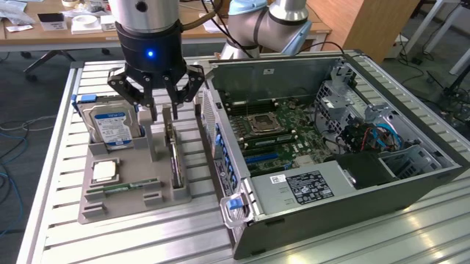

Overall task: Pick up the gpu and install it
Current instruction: 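Pick up the gpu and move the gpu toward the slot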

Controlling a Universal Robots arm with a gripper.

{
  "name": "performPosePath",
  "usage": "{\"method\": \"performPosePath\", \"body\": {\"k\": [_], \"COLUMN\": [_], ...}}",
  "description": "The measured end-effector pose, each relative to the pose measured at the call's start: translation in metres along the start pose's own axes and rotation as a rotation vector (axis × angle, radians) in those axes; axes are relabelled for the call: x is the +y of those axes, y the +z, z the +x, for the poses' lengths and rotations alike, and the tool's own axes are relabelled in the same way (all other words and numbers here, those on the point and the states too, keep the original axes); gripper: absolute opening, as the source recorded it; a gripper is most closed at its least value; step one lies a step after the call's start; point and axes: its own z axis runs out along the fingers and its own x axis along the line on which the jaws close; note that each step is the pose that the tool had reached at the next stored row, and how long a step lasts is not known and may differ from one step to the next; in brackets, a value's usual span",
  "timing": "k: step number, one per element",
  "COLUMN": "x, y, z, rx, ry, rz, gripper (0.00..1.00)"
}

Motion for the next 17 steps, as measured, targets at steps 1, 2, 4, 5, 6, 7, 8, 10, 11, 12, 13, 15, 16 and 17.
{"method": "performPosePath", "body": {"k": [1, 2, 4, 5, 6, 7, 8, 10, 11, 12, 13, 15, 16, 17], "x": [-0.0017, -0.0034, -0.0065, -0.007, -0.007, -0.007, -0.007, -0.0071, -0.0072, -0.0074, -0.0075, -0.0076, -0.0076, -0.0076], "y": [0.0005, 0.001, 0.0019, 0.0023, 0.0022, 0.0023, 0.0022, 0.0023, 0.0029, 0.0043, 0.0058, 0.0071, 0.007, 0.007], "z": [-0.0001, -0.0002, -0.0005, -0.0005, -0.0005, -0.0005, -0.0005, -0.0005, -0.0005, -0.0005, -0.0005, -0.0005, -0.0005, -0.0005], "rx": [0.0, 0.0, -0.0001, -0.0002, -0.0001, -0.0002, -0.0001, 0.0001, 0.0, -0.0001, -0.0001, -0.0001, 0.0, 0.0], "ry": [0.0, 0.0, 0.0, 0.0, 0.0, 0.0, 0.0, 0.0, 0.0, 0.0, 0.0, 0.0, 0.0, 0.0], "rz": [0.0, 0.0, -0.0001, -0.0002, -0.0001, -0.0002, -0.0001, 0.0002, 0.0001, 0.0, -0.0001, 0.0, 0.0, 0.0001], "gripper": [0.42, 0.42, 0.42, 0.42, 0.42, 0.42, 0.42, 0.42, 0.42, 0.42, 0.42, 0.42, 0.42, 0.42]}}
